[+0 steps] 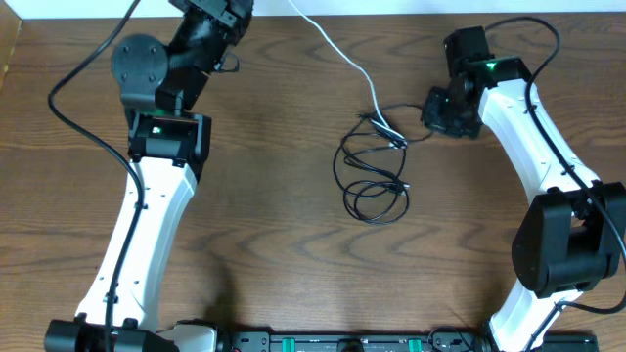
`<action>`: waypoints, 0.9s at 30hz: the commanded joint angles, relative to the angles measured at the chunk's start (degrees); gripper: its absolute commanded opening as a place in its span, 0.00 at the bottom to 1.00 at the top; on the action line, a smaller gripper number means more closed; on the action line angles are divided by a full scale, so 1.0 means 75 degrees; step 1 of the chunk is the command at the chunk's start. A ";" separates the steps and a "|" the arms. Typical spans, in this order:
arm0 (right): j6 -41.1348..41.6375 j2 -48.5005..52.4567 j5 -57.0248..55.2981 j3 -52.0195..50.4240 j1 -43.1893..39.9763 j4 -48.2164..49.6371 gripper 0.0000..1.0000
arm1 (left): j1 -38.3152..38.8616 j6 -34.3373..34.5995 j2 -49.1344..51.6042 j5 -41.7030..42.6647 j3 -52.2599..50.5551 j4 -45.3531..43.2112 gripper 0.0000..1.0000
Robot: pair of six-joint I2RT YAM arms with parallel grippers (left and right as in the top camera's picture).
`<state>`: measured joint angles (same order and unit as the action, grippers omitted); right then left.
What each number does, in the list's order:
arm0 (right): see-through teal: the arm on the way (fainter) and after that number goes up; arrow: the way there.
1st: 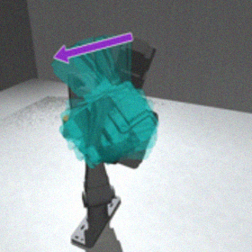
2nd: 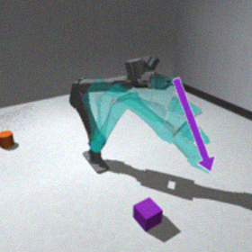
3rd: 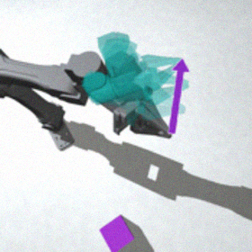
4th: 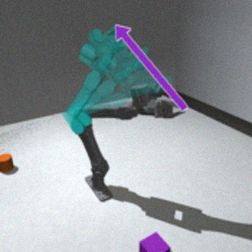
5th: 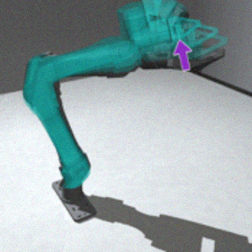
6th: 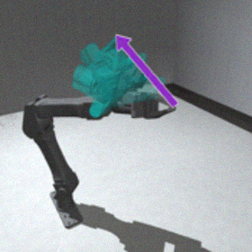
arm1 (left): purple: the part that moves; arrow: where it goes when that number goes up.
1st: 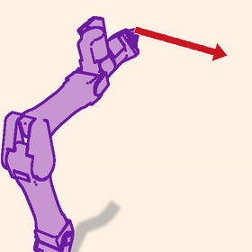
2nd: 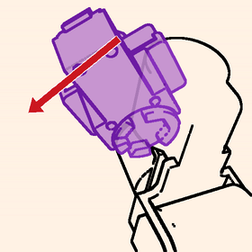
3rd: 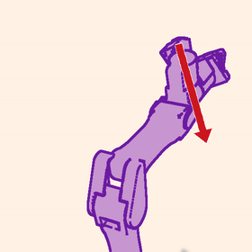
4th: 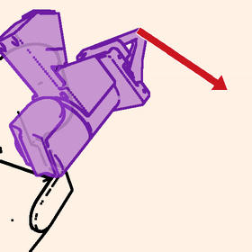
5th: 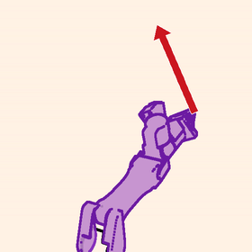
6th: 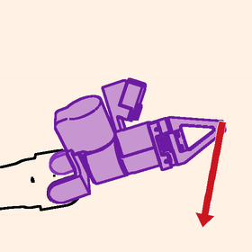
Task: Untangle cables
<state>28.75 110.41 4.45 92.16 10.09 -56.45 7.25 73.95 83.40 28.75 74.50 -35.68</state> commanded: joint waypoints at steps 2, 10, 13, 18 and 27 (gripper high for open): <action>-0.1886 0.0082 0.1763 -0.0003 0.0012 0.0198 0.63 | 0.0000 0.0023 -0.0105 0.0224 0.0119 0.0393 0.07; -0.4121 0.0064 0.5251 0.0058 0.0017 0.0801 0.99 | 0.0064 -0.0187 -0.0105 0.0411 0.0119 0.0871 0.08; -0.4159 0.0064 0.5441 0.0058 0.0044 0.1323 0.99 | 0.0207 0.0481 -0.0105 0.0507 0.0119 0.0831 0.07; -0.4156 0.0064 0.5791 0.0058 0.0446 0.2597 0.99 | 0.0627 0.1102 -0.0105 0.0510 0.0119 0.0402 0.07; -0.4127 0.0064 0.2588 0.0058 0.1317 0.4634 0.99 | 0.0851 0.1102 -0.0119 0.0571 0.0119 0.0262 0.08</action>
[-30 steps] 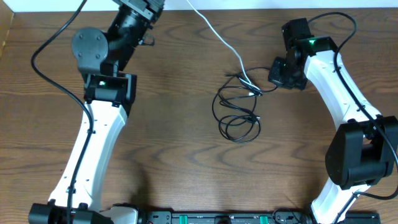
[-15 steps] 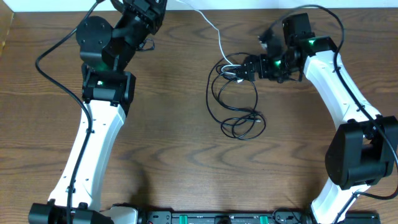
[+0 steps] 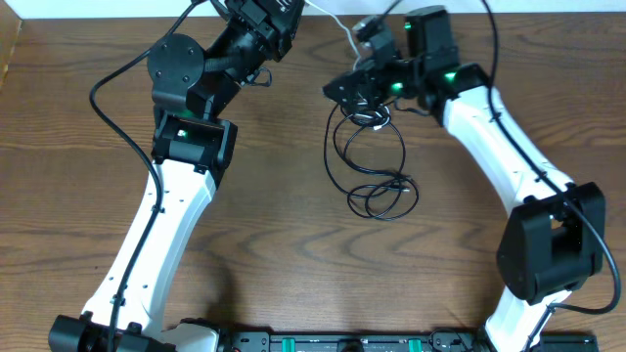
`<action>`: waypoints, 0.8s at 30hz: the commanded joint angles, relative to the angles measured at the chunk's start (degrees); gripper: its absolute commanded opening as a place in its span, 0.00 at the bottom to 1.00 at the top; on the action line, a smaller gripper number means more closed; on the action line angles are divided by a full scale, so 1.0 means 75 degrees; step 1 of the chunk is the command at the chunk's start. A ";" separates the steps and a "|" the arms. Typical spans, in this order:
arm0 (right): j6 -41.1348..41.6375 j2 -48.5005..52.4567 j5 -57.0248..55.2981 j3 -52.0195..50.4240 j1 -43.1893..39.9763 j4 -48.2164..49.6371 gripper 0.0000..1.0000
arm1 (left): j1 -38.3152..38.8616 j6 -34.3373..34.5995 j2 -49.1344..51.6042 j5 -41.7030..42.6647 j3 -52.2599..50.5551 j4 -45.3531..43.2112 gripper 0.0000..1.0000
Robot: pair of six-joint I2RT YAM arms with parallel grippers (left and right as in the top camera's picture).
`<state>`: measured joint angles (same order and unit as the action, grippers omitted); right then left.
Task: Untangle cables
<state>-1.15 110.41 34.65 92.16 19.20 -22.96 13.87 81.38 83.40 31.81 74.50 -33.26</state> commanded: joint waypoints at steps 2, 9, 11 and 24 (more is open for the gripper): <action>-0.0143 0.0064 -0.1789 0.0058 0.0163 0.0341 0.99 | -0.0032 0.0111 -0.0128 0.0160 0.0119 -0.0058 0.07; -0.0140 0.0067 -0.1833 0.0055 0.0189 0.0831 0.83 | -0.0032 0.0111 -0.0134 0.0163 0.0119 -0.0058 0.08; -0.0140 0.0067 -0.1833 0.0055 0.0189 0.0991 0.82 | -0.0032 0.0111 -0.0134 0.0163 0.0119 -0.0058 0.08; 0.1107 -0.0236 -0.1547 0.0064 0.0134 0.0892 0.01 | -0.0353 -0.0475 -0.0134 0.0341 0.0117 0.0530 0.08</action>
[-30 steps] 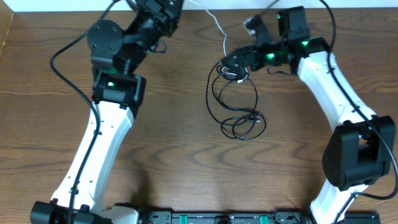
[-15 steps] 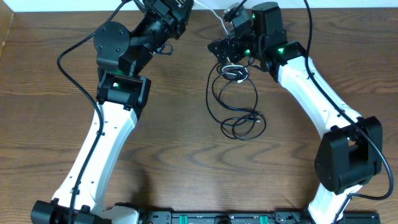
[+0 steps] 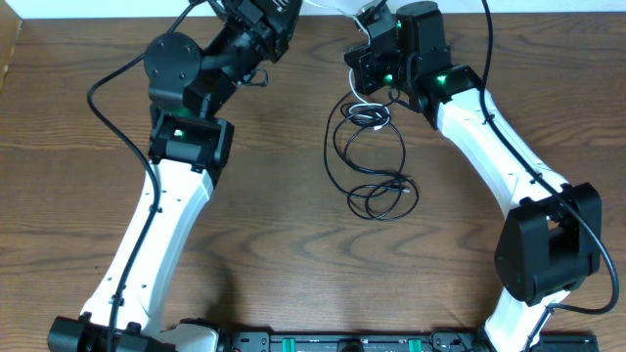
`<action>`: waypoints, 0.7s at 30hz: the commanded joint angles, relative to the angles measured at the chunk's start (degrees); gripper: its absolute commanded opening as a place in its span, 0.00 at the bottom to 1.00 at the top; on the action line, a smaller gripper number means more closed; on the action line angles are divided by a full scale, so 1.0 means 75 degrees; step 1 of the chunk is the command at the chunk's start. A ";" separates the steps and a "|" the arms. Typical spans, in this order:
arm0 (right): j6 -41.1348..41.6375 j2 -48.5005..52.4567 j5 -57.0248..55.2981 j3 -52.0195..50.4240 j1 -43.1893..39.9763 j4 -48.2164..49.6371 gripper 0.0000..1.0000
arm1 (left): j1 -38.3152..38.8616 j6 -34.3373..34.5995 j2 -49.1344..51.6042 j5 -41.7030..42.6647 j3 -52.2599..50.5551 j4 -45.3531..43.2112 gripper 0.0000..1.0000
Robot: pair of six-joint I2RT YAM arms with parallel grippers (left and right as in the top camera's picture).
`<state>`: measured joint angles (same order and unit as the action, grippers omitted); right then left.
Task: Untangle cables
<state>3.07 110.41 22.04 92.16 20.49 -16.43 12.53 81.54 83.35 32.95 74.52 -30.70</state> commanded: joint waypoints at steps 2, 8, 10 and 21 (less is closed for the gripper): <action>0.0816 -0.0562 0.0131 0.0070 -0.0111 0.0087 0.01 | -0.0303 -0.1093 -0.0128 0.0213 0.0111 0.0851 0.08; 0.1821 -0.2133 0.0137 0.0070 -0.0551 0.0428 0.01 | -0.0443 -0.2576 -0.0125 0.0204 0.0111 0.3681 0.08; 0.1821 -0.2696 0.0131 0.0070 -0.0635 0.0437 0.01 | -0.0440 -0.2818 -0.0125 0.0207 0.0111 0.4328 0.08; 0.2387 -0.4022 0.0044 0.0070 -0.0650 0.0694 0.01 | -0.0440 -0.4488 -0.0125 0.0210 0.0111 0.6566 0.56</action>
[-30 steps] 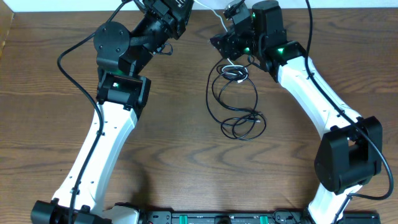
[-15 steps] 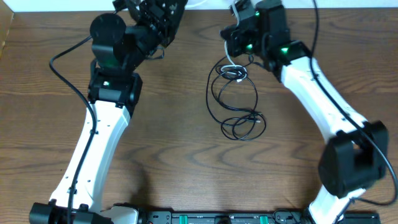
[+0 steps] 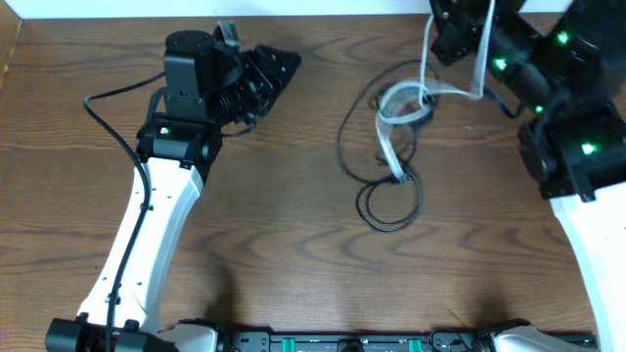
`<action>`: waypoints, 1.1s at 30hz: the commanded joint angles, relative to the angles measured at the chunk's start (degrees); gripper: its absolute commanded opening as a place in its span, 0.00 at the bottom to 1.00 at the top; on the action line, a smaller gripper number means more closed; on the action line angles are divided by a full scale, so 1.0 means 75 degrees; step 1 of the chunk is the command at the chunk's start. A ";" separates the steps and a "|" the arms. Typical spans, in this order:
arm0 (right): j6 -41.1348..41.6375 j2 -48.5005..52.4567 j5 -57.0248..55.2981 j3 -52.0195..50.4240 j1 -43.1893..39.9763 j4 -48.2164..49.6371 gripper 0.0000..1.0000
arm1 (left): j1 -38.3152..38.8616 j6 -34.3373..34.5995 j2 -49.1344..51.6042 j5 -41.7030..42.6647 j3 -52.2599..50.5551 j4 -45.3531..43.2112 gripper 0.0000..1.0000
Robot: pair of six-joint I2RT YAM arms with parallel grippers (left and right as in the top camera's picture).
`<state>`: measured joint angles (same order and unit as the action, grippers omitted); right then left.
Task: Untangle cables
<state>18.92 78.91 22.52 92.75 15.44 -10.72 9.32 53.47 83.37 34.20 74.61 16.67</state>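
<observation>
A white cable hangs from my right gripper, which is raised high at the back right and shut on it. The cable loops under the gripper, then runs down to a tangle point on the table. A thin black cable lies in loops there, with one strand curving up on the left. My left gripper points right at the back left, apart from both cables. Whether its jaws are open cannot be made out.
The brown wooden table carries only the cables. The right arm's large joints fill the right side of the view. The left arm runs along the left. A black rail lines the front edge.
My right gripper has risen and moved right with the white cable, which now hangs down from it. The left gripper has come forward from the back edge. The black loops shifted slightly right.
The white cable first lay from the back edge to the black loops, my right gripper beside them on the right. Then the right gripper was at the white cable above the loops, the left gripper near the back edge. Now the white cable is lifted.
</observation>
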 commanded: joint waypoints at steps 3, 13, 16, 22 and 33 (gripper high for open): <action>0.0373 0.0358 -0.0015 -0.0009 0.0026 -0.0140 0.01 | 0.0020 -0.0985 -0.0128 0.0044 0.0099 0.0877 0.56; 0.1276 0.0682 0.0341 -0.0009 0.0085 0.0545 0.01 | 0.0408 -0.0985 -0.0128 0.0892 0.0096 0.1154 0.71; 0.1309 0.0682 0.0734 -0.0009 0.0128 0.0612 0.01 | 0.0527 -0.0892 -0.0105 0.0536 0.0093 0.1116 0.65; 0.1306 0.0682 0.1070 -0.0009 0.0554 0.0921 0.01 | 0.0810 -0.0119 0.0152 -0.0516 0.0090 0.0839 0.62; 0.1195 0.0682 0.1037 -0.0009 0.0819 0.0938 0.01 | 0.1431 0.0230 0.0726 -0.0428 0.0090 0.0708 0.57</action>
<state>28.05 84.88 30.04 92.47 21.50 -4.03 19.29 54.41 88.16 31.57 74.61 21.26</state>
